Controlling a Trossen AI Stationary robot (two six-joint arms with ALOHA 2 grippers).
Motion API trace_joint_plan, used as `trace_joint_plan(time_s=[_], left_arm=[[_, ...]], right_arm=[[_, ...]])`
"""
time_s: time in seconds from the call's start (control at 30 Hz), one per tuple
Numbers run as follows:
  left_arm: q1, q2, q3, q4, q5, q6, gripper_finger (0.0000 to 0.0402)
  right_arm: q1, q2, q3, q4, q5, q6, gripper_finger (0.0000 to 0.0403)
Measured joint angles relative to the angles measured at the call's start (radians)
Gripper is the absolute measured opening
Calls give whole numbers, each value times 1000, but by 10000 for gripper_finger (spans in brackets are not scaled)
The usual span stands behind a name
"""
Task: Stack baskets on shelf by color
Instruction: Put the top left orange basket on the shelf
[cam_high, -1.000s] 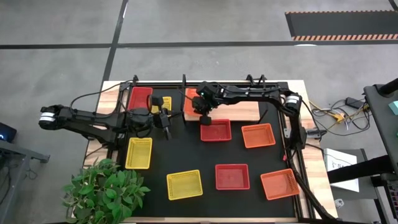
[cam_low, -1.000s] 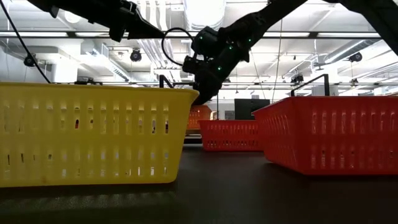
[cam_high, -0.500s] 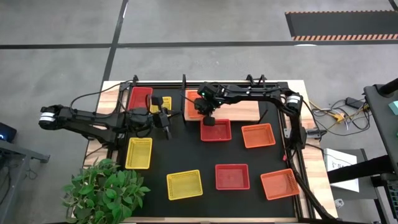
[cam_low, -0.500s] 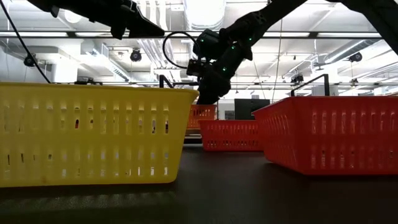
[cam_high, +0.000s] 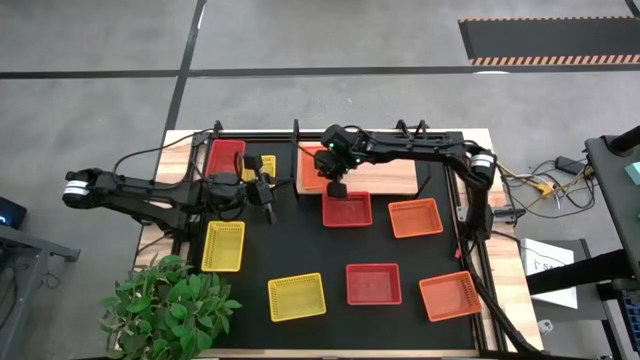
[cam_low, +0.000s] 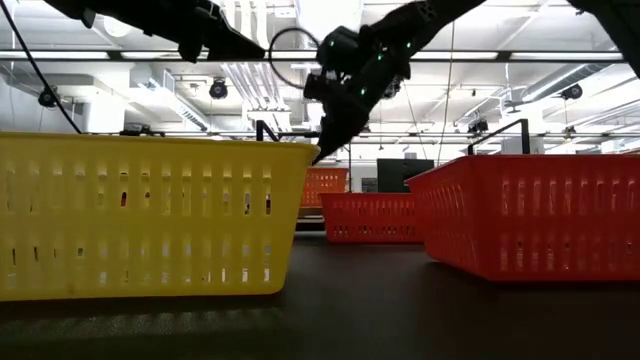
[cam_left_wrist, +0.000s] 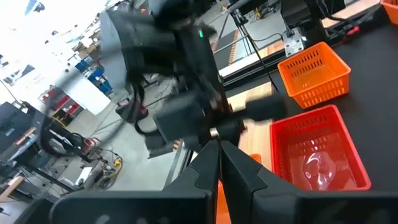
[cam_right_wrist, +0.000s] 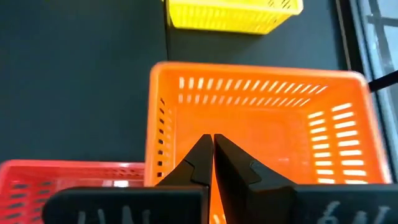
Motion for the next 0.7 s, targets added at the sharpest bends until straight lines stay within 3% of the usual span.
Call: trace_joint_plan(time_s=[0.13,0.33,0.5,0.7], left_arm=[[-1,0,0,0,0,-3,0],[-2,-3,0,-1,0,-54,0],[-2,2,-1,-1,0,-54,0],[-2,0,0,0,0,-54,0]], right_arm=[[17,-53,-5,-12,-29,11,9],[74,-76,-19,-53,-172,62,9],[115,-30,-27,-47,-166,73,9],[114,17,-28,1,-54,74,9]])
